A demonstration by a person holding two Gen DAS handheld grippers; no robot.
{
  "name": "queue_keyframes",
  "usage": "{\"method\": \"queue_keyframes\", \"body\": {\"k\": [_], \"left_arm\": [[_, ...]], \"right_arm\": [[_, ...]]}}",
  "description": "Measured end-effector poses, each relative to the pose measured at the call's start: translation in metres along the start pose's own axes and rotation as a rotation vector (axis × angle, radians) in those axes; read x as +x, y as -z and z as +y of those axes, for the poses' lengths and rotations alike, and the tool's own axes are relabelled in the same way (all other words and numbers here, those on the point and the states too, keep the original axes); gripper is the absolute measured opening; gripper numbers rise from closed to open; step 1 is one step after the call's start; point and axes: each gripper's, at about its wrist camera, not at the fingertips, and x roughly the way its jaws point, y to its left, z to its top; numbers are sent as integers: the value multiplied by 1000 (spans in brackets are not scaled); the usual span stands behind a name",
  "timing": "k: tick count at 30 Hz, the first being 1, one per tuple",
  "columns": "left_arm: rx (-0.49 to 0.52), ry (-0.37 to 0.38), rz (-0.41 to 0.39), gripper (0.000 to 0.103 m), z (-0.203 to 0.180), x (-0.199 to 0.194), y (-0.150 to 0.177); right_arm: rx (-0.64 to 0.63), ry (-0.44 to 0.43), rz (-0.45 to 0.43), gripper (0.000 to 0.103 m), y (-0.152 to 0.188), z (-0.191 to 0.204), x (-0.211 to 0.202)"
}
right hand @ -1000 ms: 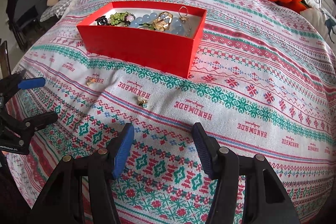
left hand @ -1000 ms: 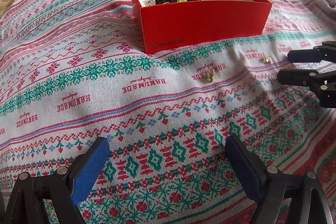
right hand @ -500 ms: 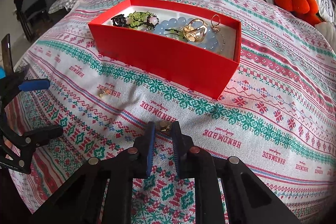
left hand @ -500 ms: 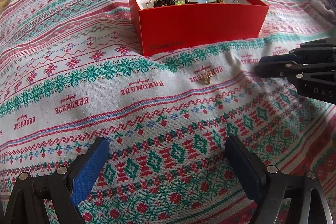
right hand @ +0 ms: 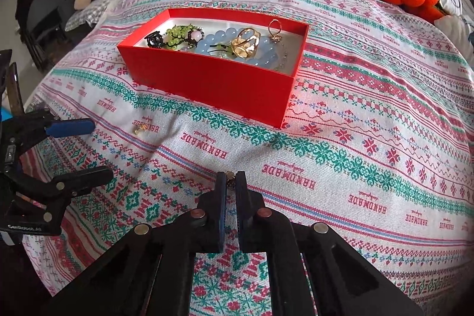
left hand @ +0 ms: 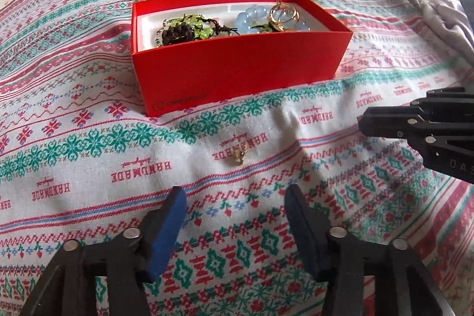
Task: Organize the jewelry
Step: 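Grasp the remaining gold earring with the left tool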
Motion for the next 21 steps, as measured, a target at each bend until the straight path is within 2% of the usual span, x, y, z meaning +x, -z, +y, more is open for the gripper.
{"method": "queue_keyframes", "body": {"k": [4, 10, 17, 21], "left_arm": [[-24, 15, 17, 39, -2, 11, -7], [-8, -24, 26, 26, -10, 22, -13], [15, -63, 27, 5, -16, 28, -18], [31, -72, 21, 5, -17, 28, -18]], "right_arm": [[12, -8, -4, 6, 7, -8, -8], [17, -18, -1, 6, 13, -15, -14], [16, -19, -1, 6, 16, -17, -16], [12, -18, 2, 6, 16, -16, -16]]}}
